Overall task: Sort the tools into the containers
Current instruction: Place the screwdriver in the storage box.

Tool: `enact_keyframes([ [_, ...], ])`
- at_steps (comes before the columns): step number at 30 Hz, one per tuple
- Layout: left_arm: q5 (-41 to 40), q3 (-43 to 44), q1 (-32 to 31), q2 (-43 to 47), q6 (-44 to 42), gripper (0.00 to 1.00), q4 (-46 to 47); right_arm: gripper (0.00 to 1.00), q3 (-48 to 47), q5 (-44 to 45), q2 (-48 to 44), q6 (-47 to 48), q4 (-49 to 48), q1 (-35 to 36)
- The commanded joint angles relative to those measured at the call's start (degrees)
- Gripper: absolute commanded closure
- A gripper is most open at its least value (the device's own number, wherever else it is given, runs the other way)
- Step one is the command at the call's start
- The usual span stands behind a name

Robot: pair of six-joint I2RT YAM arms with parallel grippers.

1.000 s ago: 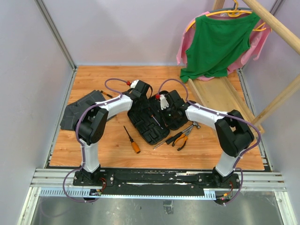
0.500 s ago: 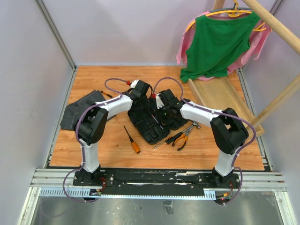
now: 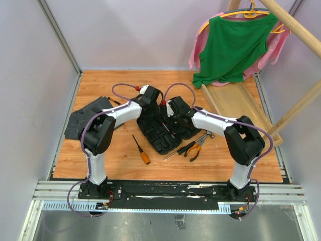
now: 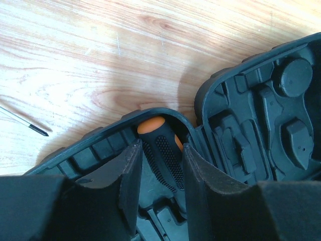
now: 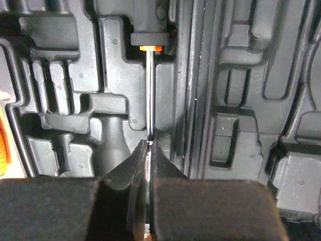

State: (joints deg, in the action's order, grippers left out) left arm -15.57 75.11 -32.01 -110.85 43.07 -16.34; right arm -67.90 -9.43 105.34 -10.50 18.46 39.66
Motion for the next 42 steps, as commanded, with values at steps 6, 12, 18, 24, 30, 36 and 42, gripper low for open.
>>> enact_keyframes([
  [6,-0.1,-1.5,-0.2,-2.2,-3.2,0.70,-2.0,0.99,7.3,2.9,12.1,-2.0,6.4,-0.1],
  [12,1.3,-0.4,-0.2,-5.0,-5.4,0.77,-4.1,0.99,8.1,2.1,14.6,-2.9,6.5,-0.1],
  [18,2.2,-0.6,-0.2,-8.3,-7.4,0.80,-6.0,0.99,8.9,2.2,15.5,-3.9,6.5,-0.4],
  [24,1.9,-1.0,-0.2,-10.7,-9.3,0.84,-7.7,0.99,9.5,2.3,14.9,-4.4,6.4,-0.5],
  [30,2.1,-1.4,-0.2,-12.3,-10.3,0.87,-9.0,0.99,9.7,2.1,13.6,-4.9,6.5,-0.5],
  [36,5.3,-1.5,-0.2,-9.9,-11.1,0.86,-6.2,0.99,10.1,2.0,10.6,-4.8,6.2,-0.6],
  [42,9.2,4.6,-0.2,-7.9,-13.1,0.81,-4.6,0.94,8.8,-1.8,2.7,-3.9,3.7,-0.5],
])
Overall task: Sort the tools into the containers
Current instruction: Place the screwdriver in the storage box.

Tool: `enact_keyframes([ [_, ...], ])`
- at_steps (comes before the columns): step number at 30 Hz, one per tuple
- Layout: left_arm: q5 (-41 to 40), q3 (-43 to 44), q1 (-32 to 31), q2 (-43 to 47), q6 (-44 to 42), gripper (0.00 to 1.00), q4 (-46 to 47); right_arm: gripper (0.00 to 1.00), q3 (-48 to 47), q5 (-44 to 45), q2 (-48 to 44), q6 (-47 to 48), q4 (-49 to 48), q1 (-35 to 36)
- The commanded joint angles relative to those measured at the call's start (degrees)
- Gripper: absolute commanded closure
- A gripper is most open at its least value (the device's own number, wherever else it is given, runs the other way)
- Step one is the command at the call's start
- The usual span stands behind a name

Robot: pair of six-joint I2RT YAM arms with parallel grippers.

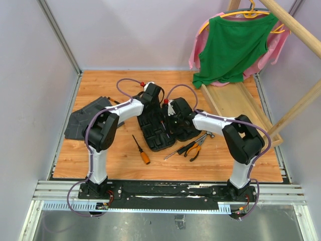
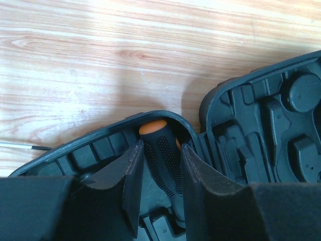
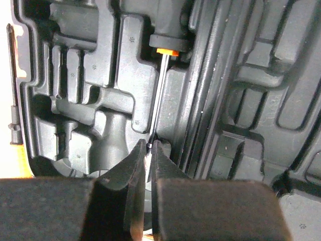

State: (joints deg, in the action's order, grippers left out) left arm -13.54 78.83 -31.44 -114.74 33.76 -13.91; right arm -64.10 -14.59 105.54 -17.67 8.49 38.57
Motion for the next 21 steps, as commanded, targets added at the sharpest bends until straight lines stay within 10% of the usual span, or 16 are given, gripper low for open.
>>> enact_keyframes([
  [1,7.6,2.1,-0.7,-3.9,-4.1,0.81,-7.0,0.93,4.4,2.9,1.2,3.4,13.5,0.6],
  [21,5.7,4.1,-0.7,11.8,-5.1,0.68,-3.8,0.61,-1.9,5.8,-14.7,4.7,12.9,-0.7],
])
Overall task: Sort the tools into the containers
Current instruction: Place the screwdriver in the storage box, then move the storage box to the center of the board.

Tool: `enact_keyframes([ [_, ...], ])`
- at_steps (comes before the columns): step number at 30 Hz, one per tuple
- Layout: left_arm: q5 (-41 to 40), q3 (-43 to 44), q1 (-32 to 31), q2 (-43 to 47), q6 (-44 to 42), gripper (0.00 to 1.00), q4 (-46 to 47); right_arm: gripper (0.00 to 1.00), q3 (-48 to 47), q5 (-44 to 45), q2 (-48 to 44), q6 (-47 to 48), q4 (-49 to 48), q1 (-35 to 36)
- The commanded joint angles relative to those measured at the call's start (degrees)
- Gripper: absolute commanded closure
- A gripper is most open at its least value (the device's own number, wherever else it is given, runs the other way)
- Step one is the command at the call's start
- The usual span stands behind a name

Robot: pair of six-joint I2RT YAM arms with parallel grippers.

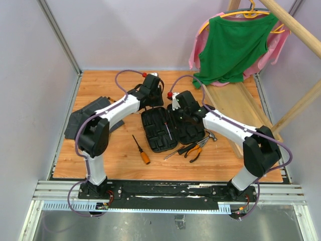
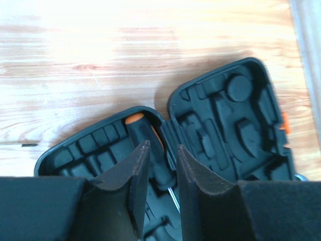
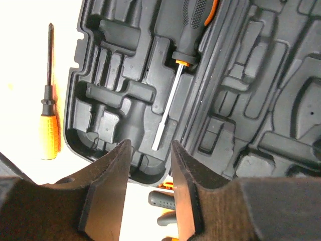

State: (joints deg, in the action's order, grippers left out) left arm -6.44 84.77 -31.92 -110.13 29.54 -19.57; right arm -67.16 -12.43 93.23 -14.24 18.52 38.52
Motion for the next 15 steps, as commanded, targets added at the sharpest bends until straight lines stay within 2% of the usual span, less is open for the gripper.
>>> enact_keyframes([
  [1,-1.8,-2.9,-0.2,8.6,-0.8,0.67,1.8,0.60,1.7,4.4,-2.9,1.4,3.2,-0.6],
  [8,-6.2,-16.2,-0.2,19.4,-1.4,0.61,2.3,0.58,5.2,6.8,-3.7,2.0,3.1,-0.9],
  [15,-6.2,-30.7,-0.3,31.3,-0.1,0.58,2.9,0.56,4.8,7.2,-0.5,2.6,2.5,-2.1],
])
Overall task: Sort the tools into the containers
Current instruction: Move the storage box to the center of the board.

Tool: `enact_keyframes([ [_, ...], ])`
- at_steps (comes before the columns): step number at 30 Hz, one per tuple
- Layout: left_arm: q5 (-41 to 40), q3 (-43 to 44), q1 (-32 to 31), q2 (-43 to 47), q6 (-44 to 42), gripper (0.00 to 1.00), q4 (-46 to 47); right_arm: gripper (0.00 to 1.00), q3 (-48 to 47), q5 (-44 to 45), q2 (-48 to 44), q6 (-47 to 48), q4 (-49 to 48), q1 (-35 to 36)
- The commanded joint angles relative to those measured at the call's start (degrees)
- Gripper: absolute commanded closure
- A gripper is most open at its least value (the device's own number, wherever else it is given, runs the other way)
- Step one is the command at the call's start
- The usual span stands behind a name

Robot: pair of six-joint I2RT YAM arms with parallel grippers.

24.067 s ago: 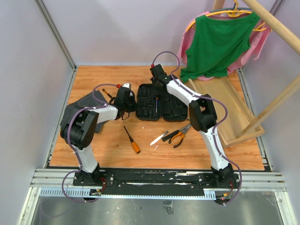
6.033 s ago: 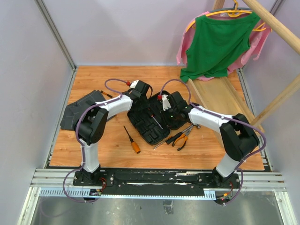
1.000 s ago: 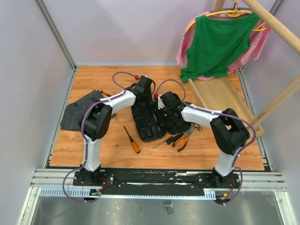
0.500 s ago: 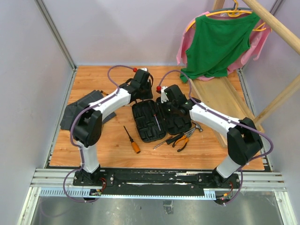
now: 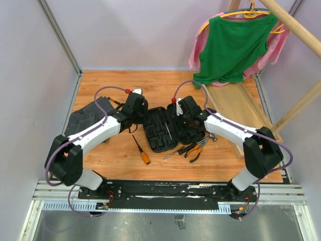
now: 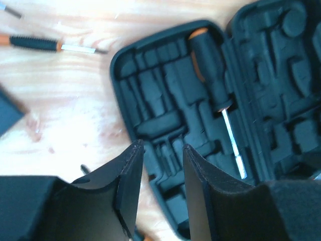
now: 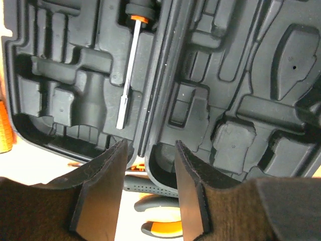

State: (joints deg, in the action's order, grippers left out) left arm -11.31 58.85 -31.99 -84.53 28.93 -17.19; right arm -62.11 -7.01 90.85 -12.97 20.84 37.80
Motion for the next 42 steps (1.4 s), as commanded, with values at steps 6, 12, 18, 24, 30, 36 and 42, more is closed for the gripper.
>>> enact_keyframes([
  [6,-2.3,-11.4,-0.2,12.4,3.0,0.49,0.1,0.56,-1.7,-0.8,6.1,2.9,-0.2,-2.1],
  [12,-3.5,-13.1,-0.2,13.8,4.5,0.46,-0.7,0.56,-1.8,-2.9,8.9,3.2,-1.9,-2.2],
  [18,-3.6,-13.2,-0.2,12.9,5.0,0.45,-1.0,0.55,-1.2,-3.0,8.9,3.0,-3.0,-2.2],
  [24,-3.4,-12.9,-0.2,12.4,4.9,0.46,-1.0,0.57,-2.1,-3.7,11.7,3.2,-3.1,-2.1],
  [30,-4.8,-13.2,-0.2,11.6,5.8,0.49,-1.3,0.70,-3.9,-0.1,14.2,2.3,-2.5,-2.1],
  [36,-6.4,-13.0,-0.1,11.6,6.4,0.48,-1.8,0.80,-6.7,2.3,16.5,-0.5,-2.5,-2.1],
  [42,-7.6,-13.2,1.0,12.6,7.4,0.44,-2.5,0.84,-10.6,5.8,18.2,-3.3,-0.9,-2.2],
])
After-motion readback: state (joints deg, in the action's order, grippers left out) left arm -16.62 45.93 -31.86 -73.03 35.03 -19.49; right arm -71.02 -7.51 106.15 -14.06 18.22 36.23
